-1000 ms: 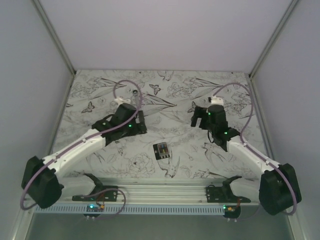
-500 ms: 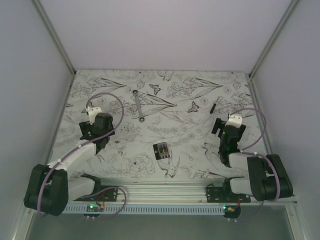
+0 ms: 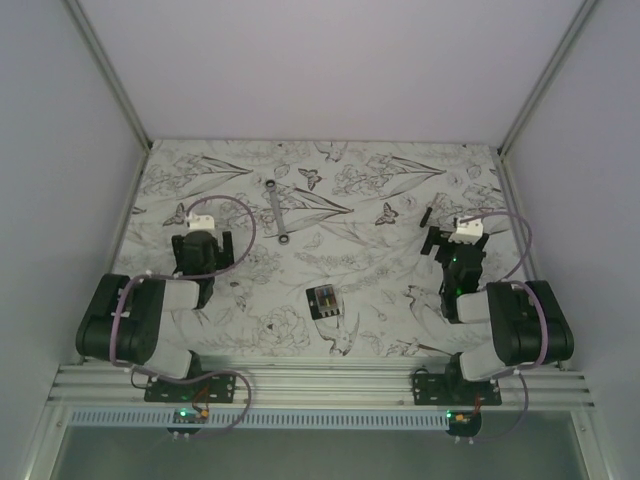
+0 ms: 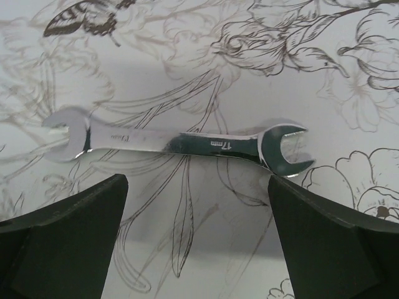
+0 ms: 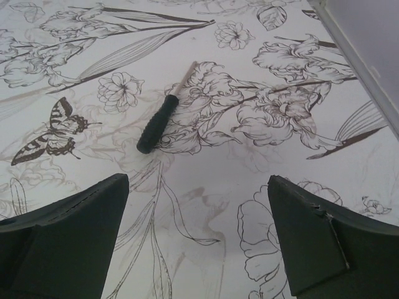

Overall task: Snap on the fuse box
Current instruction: Reset both arms

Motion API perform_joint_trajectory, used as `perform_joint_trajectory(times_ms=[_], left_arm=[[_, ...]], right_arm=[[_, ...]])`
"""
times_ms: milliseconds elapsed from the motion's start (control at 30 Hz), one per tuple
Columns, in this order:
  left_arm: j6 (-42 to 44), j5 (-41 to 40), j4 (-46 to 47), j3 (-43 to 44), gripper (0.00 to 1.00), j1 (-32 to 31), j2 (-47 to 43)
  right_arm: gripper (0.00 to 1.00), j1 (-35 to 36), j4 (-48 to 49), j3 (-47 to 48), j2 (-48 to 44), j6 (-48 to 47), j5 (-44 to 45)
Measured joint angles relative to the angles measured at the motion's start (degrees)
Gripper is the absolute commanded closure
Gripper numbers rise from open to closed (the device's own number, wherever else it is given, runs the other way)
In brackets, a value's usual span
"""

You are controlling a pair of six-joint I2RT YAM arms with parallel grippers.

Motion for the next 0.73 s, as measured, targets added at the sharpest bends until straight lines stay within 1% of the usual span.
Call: perform_joint_trajectory(times_ms=[100,267,733], left_arm=[[0.9,4.9,2.5,0.3,0.0,1.8,1.6],[1.7,9.1,3.0,0.3,0.0,2.6,1.6],[1.7,11.2,3.0,0.3,0.0,2.6,1.6]], right_arm=[[0.01,-0.6,-0.1,0.5,-0.1,0.0,-1.9],[0.01,-0.6,-0.3,0.5,-0.1,0.0,-3.3],[0.01,-0.6,-0.3,0.5,-0.1,0.0,-4.2]])
